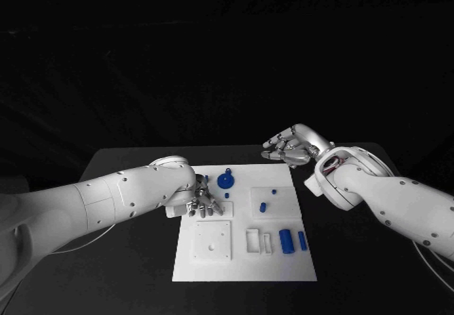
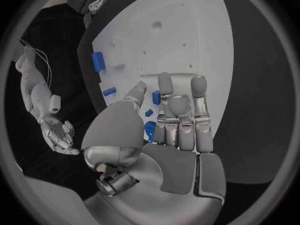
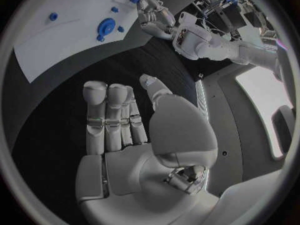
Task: Assemble the parts on the task board
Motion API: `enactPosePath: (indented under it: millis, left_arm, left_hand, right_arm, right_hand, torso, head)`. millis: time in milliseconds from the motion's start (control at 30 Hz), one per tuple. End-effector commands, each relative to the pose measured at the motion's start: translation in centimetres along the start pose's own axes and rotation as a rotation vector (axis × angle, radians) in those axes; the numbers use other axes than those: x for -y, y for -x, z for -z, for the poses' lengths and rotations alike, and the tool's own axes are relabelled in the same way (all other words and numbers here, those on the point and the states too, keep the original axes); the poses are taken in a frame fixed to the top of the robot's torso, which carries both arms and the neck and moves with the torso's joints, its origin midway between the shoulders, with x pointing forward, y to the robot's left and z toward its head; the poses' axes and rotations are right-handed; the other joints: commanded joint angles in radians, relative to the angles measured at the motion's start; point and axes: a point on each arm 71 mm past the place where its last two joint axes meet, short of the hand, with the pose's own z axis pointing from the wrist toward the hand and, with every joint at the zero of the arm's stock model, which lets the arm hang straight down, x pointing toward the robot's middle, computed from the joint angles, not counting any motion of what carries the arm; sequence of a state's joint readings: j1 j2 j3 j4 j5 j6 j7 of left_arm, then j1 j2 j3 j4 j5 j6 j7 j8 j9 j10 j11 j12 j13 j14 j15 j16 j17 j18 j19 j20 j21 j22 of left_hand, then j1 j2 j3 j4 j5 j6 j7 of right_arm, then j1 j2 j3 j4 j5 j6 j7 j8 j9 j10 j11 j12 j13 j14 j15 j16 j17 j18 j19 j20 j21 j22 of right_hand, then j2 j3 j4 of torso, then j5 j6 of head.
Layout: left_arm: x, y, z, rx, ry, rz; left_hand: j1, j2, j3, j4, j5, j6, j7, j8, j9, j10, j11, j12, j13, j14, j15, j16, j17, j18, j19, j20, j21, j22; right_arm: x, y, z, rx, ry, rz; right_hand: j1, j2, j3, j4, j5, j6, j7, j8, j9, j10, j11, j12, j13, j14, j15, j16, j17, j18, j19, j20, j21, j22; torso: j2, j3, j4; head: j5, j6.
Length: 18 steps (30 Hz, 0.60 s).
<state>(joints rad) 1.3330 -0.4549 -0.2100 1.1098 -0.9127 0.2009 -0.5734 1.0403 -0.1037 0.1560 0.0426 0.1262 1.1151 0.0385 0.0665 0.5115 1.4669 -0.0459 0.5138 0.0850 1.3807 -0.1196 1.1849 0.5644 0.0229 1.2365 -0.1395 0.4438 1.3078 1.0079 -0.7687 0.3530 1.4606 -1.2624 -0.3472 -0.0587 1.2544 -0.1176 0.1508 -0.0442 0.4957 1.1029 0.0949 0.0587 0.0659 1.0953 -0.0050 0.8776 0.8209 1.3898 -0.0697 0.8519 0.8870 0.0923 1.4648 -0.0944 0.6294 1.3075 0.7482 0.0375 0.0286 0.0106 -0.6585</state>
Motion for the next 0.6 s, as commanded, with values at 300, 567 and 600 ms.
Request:
enactPosePath:
  millis: [300, 567, 600]
  left_arm:
    - [-1.2, 0.9, 1.3, 0.034, -0.074, 0.113]
    - [-1.1, 2.4, 3.1, 0.118, -0.277, 0.167]
    - [-1.0, 2.7, 3.3, 0.147, -0.319, 0.173]
  left_hand:
    - [0.054, -0.063, -0.143, 0.142, -0.075, -0.088, 0.024, 0.047, -0.199, 0.044, 0.012, -0.009, 0.0, -0.009, 0.006, 0.009, -0.008, -0.013, 0.012, 0.004, -0.025, 0.016]
    - [0.156, 0.053, -0.14, 0.025, 0.053, -0.106, 0.035, 0.151, -0.29, -0.028, 0.022, -0.129, -0.019, -0.073, 0.034, -0.09, -0.065, -0.01, -0.032, 0.031, -0.089, -0.011]
    - [0.19, 0.068, -0.138, -0.005, 0.087, -0.102, 0.038, 0.157, -0.294, -0.05, 0.028, -0.156, -0.021, -0.091, 0.04, -0.118, -0.081, -0.01, -0.045, 0.037, -0.108, -0.023]
  right_arm:
    - [0.3, 0.2, 0.0, 0.008, 0.003, 0.002]
    - [0.6, 0.4, 0.1, 0.015, -0.002, 0.005]
    - [0.7, 0.5, 0.1, 0.017, -0.002, 0.005]
  right_hand:
    - [-0.003, -0.009, -0.002, 0.005, 0.005, -0.013, 0.004, 0.003, 0.0, 0.003, 0.002, -0.002, -0.001, 0.001, 0.0, -0.004, 0.0, -0.001, 0.02, 0.006, -0.005, 0.075]
    - [-0.002, -0.009, -0.005, 0.007, 0.008, -0.015, 0.004, 0.004, 0.0, 0.002, 0.002, -0.002, -0.002, 0.001, 0.0, -0.005, -0.001, 0.0, 0.02, 0.006, -0.008, 0.075]
    - [-0.001, -0.009, -0.005, 0.007, 0.007, -0.016, 0.004, 0.003, 0.0, 0.001, 0.003, -0.003, -0.003, -0.001, 0.001, -0.006, -0.001, 0.0, 0.018, 0.007, -0.012, 0.074]
  torso:
    - [0.001, 0.001, -0.0013]
    - [0.002, 0.0017, -0.0009]
    - [0.001, 0.0015, 0.0]
  head:
    - [-0.003, 0.008]
    - [-0.011, 0.012]
    - [-0.012, 0.012]
